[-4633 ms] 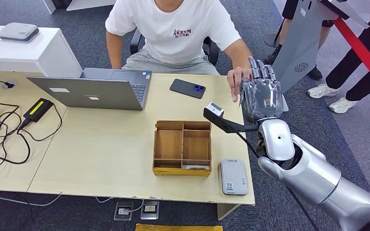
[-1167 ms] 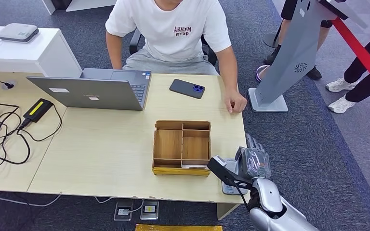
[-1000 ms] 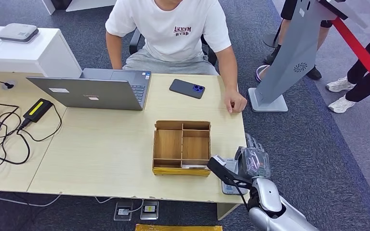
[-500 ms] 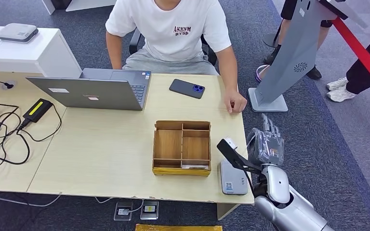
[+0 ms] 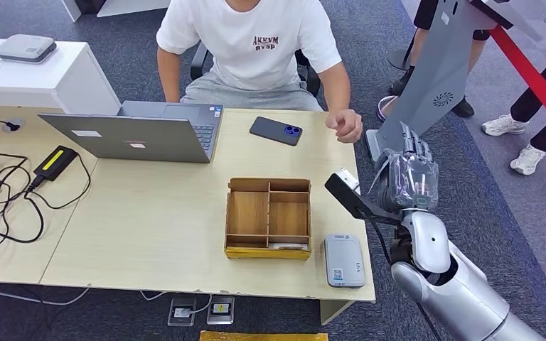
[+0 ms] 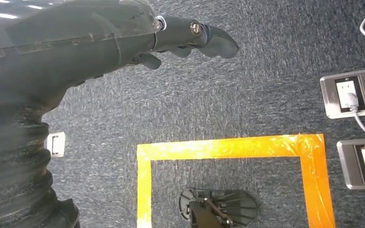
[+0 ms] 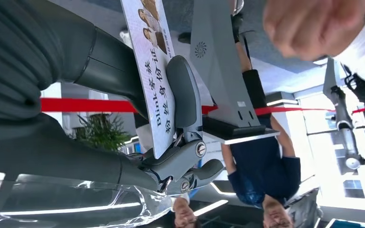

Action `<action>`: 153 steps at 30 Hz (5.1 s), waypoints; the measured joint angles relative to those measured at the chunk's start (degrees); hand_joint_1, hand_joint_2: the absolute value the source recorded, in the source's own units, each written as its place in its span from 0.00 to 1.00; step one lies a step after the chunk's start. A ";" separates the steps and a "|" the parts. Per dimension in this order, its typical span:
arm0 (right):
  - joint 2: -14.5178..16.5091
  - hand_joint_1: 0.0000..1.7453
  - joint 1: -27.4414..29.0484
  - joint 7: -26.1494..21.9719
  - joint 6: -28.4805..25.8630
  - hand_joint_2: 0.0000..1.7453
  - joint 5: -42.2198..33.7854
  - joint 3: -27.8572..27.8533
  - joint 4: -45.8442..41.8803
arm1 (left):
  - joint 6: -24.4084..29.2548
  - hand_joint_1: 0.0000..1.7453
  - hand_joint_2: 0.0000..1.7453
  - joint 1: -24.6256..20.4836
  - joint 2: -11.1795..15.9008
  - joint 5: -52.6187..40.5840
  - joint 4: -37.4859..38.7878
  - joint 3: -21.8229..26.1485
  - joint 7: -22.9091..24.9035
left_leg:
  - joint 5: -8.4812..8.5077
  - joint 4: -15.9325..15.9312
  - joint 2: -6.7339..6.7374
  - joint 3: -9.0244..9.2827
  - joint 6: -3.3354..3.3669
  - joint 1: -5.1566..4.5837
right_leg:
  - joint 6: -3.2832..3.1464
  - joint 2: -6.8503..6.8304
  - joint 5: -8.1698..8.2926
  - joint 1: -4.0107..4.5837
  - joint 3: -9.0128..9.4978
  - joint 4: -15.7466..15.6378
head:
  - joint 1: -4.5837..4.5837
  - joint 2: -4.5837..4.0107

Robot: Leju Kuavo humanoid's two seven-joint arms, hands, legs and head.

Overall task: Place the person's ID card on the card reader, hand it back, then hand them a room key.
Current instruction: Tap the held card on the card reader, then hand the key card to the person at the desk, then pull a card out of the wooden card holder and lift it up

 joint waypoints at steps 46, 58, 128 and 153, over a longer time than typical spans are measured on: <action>10.02 0.00 -22.35 1.01 2.62 1.00 -6.96 16.17 20.63 | 0.06 0.00 1.00 -3.16 2.05 3.46 -2.54 -12.38 6.03 | 0.06 0.01 -0.05 -0.06 -0.05 0.02 | -0.01 -0.05 0.01 0.02 -0.05 0.04 | 0.00 0.00; 8.62 0.00 -13.50 -13.50 -3.75 1.00 -28.25 10.77 9.66 | 0.01 0.00 1.00 -2.41 2.07 7.55 -2.39 -12.40 2.34 | 0.05 0.01 0.03 0.03 -0.05 0.02 | -0.01 0.07 0.01 0.02 -0.05 0.02 | 0.00 0.00; 7.60 0.00 8.17 -4.79 10.10 1.00 -0.26 10.56 -0.64 | 0.11 0.00 1.00 -0.79 1.52 7.58 -0.54 -11.79 -1.40 | 0.03 -0.01 0.12 -0.01 -0.07 0.05 | -0.02 0.10 0.01 0.06 -0.02 0.01 | 0.00 0.00; 9.39 0.00 7.34 -9.27 14.85 1.00 -7.73 13.58 1.57 | 0.11 0.00 1.00 -0.76 1.53 6.78 -0.54 -11.79 -0.31 | 0.03 -0.01 0.12 -0.01 -0.07 0.05 | -0.02 0.10 0.01 0.05 -0.02 0.01 | 0.01 0.00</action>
